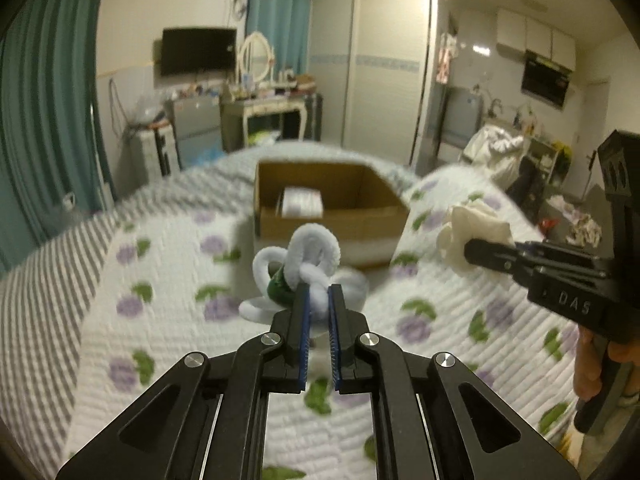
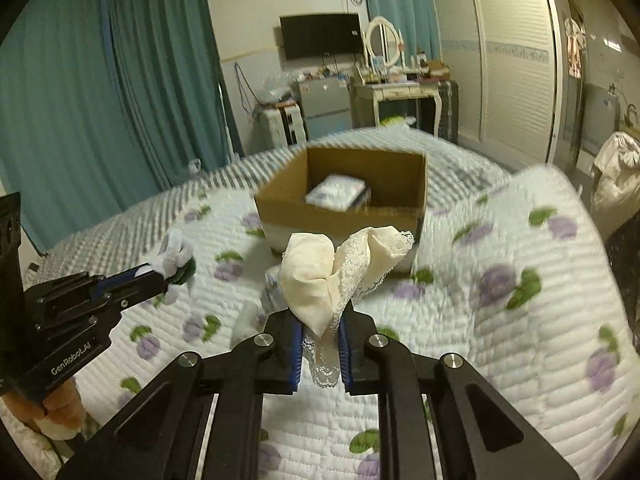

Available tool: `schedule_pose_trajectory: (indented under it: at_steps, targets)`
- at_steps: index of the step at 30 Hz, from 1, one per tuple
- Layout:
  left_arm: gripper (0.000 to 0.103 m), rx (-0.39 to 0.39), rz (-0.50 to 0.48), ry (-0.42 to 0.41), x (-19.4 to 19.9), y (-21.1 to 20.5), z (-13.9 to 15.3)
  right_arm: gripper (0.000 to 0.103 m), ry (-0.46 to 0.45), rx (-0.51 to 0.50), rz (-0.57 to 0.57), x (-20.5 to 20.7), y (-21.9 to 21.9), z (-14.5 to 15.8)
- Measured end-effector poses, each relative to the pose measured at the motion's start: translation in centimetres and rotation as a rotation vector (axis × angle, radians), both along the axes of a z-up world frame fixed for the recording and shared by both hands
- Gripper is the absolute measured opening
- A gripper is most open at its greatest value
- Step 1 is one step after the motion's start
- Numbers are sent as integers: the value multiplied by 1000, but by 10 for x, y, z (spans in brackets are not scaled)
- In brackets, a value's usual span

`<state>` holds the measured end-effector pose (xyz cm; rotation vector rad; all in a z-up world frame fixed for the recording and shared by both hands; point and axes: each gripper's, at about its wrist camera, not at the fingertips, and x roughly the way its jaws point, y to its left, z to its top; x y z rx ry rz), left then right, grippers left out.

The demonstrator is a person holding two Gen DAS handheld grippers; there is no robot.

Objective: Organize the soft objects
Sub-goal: 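Carry both held items over the box and release them inside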

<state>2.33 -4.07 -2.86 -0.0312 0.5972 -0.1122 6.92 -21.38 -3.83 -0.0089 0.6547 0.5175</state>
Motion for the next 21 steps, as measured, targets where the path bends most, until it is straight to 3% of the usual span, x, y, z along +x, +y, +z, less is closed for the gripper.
schedule_pose_trajectory:
  at_steps: [6, 10, 16, 21]
  targets:
    - [7, 13, -29, -77, 37, -8, 51, 14, -93, 9, 20, 16, 1, 57]
    - [7, 45, -41, -104, 74, -14, 65, 14, -137, -4, 28, 45, 8, 84]
    - [7, 93, -41, -92, 135, -18, 55, 14, -145, -20, 20, 101, 21, 92]
    - [7, 113, -39, -45, 189, -16, 25, 14, -124, -52, 1, 159, 35, 73]
